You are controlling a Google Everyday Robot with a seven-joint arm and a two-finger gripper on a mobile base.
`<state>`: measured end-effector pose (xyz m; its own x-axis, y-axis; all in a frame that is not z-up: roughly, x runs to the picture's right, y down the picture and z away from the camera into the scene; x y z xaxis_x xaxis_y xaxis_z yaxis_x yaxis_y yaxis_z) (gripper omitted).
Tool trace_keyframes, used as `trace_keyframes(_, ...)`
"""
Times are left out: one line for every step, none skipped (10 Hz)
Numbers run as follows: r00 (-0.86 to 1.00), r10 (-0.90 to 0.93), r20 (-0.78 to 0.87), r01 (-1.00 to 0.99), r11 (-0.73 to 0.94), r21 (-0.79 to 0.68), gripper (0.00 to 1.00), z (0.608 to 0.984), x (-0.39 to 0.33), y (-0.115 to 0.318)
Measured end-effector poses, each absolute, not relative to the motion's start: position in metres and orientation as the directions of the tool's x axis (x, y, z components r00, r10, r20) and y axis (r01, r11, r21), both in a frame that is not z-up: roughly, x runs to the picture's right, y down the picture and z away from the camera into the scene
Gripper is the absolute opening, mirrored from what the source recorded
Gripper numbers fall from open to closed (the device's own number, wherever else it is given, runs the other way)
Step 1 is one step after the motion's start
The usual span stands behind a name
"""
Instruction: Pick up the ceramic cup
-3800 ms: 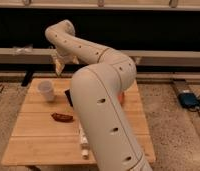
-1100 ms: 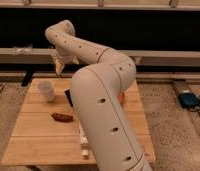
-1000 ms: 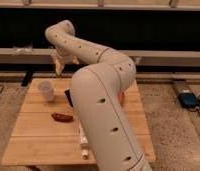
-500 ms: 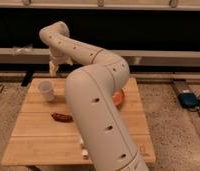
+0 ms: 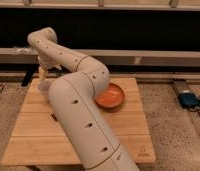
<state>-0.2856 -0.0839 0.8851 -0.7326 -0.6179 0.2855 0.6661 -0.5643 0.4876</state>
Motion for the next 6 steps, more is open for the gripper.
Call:
trace_keyframes(-0.736, -0.607, 0.299, 0.664, -0.561, 0.495, 0.8, 0.892, -0.285, -0.074)
trace_keyframes(-0.737, -0.601, 0.309, 0.663, -0.556, 0.501, 0.8, 0.896, -0.283, -0.065)
trace_keyframes(-0.734, -0.602, 0.315, 0.667, -0.549, 0.504, 0.8, 0.899, -0.281, -0.06)
trace_keyframes(-0.727, -0.605, 0.324, 0.673, -0.538, 0.507, 0.8, 0.903, -0.277, -0.053)
trace_keyframes(-0.723, -0.607, 0.329, 0.677, -0.529, 0.512, 0.8, 0.906, -0.277, -0.047)
trace_keyframes(-0.722, -0.608, 0.33, 0.677, -0.525, 0.515, 0.8, 0.907, -0.278, -0.044)
